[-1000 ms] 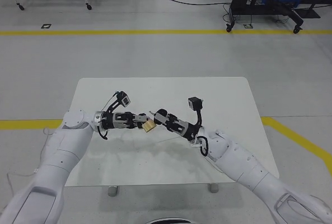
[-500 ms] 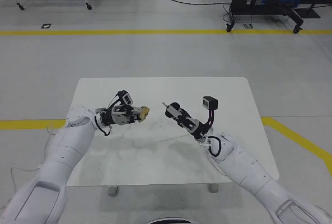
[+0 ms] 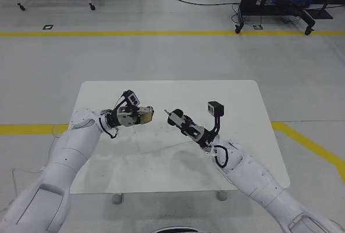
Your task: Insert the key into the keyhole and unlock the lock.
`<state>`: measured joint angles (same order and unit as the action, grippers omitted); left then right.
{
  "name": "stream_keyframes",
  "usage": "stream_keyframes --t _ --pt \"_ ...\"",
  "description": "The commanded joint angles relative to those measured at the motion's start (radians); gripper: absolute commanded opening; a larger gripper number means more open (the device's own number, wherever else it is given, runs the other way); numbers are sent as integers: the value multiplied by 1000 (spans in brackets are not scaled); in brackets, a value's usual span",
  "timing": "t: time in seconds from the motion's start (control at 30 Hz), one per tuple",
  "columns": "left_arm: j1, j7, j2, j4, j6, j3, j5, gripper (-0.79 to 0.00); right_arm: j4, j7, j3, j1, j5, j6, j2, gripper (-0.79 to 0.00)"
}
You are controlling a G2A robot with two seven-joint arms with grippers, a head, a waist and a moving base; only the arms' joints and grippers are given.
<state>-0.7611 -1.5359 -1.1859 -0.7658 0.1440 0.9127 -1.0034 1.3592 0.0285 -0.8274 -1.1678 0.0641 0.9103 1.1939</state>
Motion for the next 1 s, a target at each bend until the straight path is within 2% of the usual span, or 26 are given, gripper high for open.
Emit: stream_keyframes --t 0.0,0.13,0.23,0.33,0.43,0.57,0.63,0.97 --pt "-2 13 0 0 2 2 -1 -785 0 0 0 0 0 0 0 -785" --pt "-37 229 5 -17 40 51 -16 -785 31 -4 8 -15 0 -64 8 -785" --pt "-53 370 12 -62 101 63 74 -785 32 -30 16 -18 19 -141 19 -785" --pt "-86 480 17 -122 130 77 127 -785 36 -67 26 -20 59 -223 31 -785" --pt "-120 545 23 -174 125 98 147 -785 53 -167 33 -39 109 -320 46 -785" --pt "-159 551 29 -222 60 125 122 -785 77 -251 62 -62 119 -404 69 -785" --pt "-163 535 30 -228 42 128 113 -785 86 -250 73 -71 71 -396 77 -785" --pt "-163 535 30 -228 42 128 113 -785 86 -250 73 -71 71 -396 77 -785"
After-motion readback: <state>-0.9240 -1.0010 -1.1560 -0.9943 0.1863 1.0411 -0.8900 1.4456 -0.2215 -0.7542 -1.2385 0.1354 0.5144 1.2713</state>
